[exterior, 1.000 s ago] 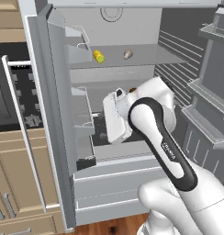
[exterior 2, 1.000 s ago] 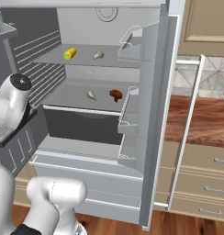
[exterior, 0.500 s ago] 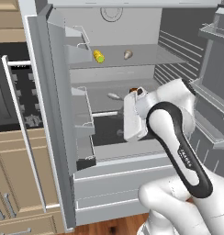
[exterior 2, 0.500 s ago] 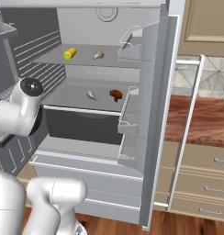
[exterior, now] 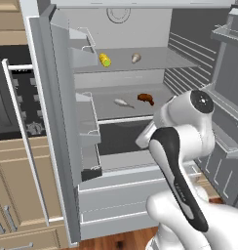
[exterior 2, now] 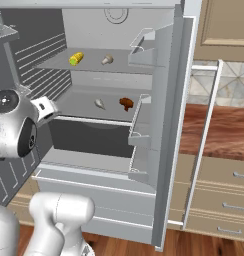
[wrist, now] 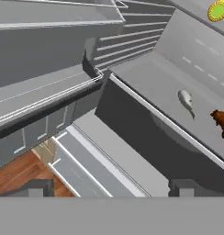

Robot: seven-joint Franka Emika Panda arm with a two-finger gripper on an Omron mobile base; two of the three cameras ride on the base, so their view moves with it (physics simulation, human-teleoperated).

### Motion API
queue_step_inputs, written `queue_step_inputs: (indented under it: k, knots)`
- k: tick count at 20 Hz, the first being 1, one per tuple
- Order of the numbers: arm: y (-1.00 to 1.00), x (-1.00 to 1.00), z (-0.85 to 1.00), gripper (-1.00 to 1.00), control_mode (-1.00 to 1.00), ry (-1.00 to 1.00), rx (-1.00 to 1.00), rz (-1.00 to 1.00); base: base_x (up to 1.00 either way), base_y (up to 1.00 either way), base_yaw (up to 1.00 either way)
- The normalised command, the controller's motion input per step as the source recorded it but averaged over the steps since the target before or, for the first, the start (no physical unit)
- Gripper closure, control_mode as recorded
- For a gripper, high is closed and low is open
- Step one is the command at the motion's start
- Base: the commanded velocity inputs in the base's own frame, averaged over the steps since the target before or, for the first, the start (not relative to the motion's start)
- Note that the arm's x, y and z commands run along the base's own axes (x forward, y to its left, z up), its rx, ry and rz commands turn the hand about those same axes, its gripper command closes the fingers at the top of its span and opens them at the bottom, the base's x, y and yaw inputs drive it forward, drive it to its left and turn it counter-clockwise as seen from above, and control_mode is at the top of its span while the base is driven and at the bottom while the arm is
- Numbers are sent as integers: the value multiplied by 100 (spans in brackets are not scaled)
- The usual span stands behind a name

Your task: Gather the corn and mushroom from the fridge and place them on a tray on the dining counter. Then gather the chicken drumstick and fish from the fridge and place them on the other tray.

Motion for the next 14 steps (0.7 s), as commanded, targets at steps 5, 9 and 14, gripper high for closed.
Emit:
queue_step_inputs:
  k: [5,9,14]
  knots:
    - [-79,0,0,-100,-100,1,0,-42,0,0,0]
    - [-79,2,0,-100,-100,7,3,-36,0,0,0]
    - [-37,13,0,-100,-100,0,15,-20,0,0,0]
